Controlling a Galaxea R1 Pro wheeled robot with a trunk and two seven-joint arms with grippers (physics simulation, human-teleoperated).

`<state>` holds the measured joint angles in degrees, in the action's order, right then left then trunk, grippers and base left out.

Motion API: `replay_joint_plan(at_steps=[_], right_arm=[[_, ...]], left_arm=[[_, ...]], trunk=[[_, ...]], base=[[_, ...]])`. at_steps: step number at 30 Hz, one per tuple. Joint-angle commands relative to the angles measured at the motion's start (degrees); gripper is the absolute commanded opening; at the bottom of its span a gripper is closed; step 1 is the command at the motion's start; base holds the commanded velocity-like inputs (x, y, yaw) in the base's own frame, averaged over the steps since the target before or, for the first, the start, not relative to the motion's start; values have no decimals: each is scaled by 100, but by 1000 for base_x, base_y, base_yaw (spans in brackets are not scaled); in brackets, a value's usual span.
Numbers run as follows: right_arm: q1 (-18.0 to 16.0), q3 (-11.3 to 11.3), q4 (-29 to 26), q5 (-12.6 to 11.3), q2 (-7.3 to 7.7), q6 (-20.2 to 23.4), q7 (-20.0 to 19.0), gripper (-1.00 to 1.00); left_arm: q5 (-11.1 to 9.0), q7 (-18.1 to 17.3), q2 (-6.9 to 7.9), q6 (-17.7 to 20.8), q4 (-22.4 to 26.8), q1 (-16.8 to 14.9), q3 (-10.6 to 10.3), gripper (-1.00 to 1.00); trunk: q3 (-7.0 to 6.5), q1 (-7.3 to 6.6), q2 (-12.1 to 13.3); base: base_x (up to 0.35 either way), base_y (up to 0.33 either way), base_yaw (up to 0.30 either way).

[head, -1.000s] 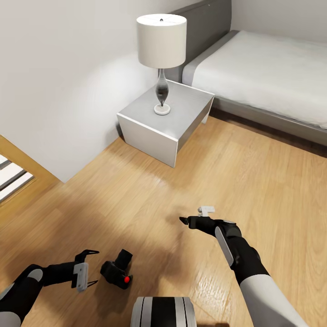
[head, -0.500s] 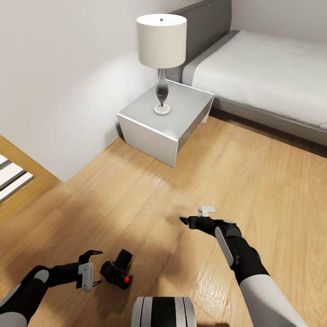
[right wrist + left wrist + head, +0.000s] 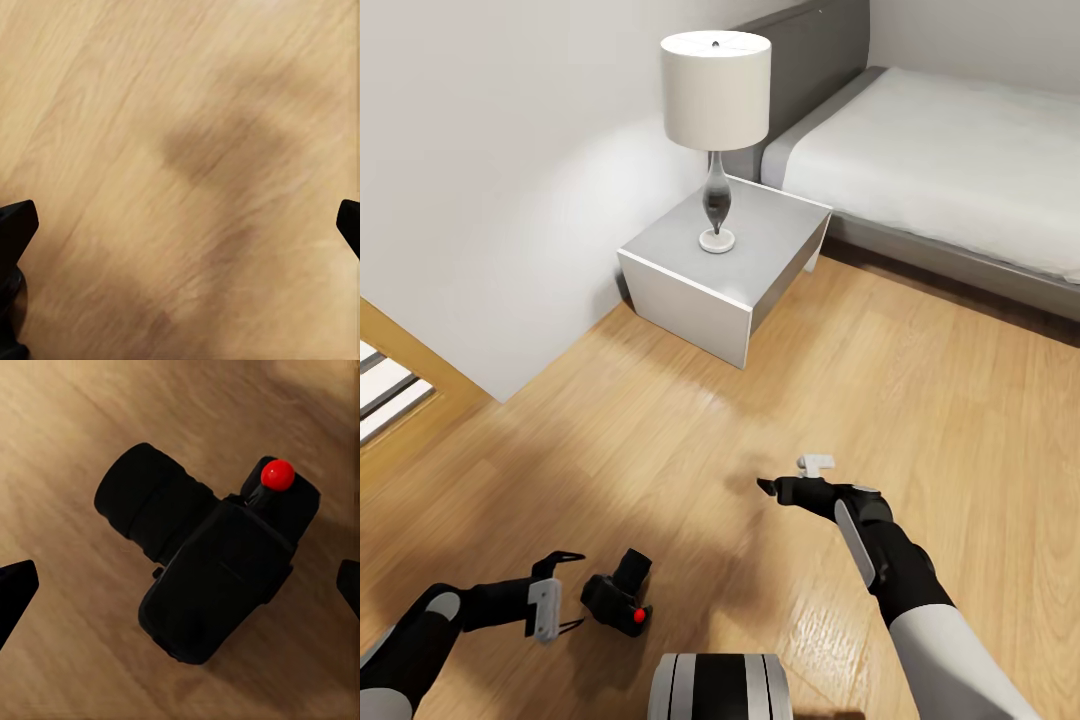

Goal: Attach the digital camera to the camera tripod in the bedroom.

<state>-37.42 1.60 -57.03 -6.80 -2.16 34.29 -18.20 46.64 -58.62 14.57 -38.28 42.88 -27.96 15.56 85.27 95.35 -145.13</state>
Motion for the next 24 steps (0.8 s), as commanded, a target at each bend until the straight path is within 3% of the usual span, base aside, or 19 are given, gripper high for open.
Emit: replay_joint_plan(at_steps=[1,8,16,24], right_arm=[[-2,-1,-4,-68,4,39,21,100],[-2,-2,61,-89,-6,36,71,100],[-2,6,131,-83,-18,34,240,100],[-2,7,139,-76,-13,34,306,100]], left_arm=[[-10,-54,1,-13,3,-3,18,100],[-235,-106,-2,-3,18,-2,-7,100],[-491,-78,-17,160,24,-5,-50,100],[-256,-53,-29,313,-9,-7,-23,100]], trunk=[[3,-1,-1],[3,-1,-1],[3,-1,-1],[3,-1,-1]], base=[[0,0,0],[0,0,-52],[0,0,-232],[0,0,-98]])
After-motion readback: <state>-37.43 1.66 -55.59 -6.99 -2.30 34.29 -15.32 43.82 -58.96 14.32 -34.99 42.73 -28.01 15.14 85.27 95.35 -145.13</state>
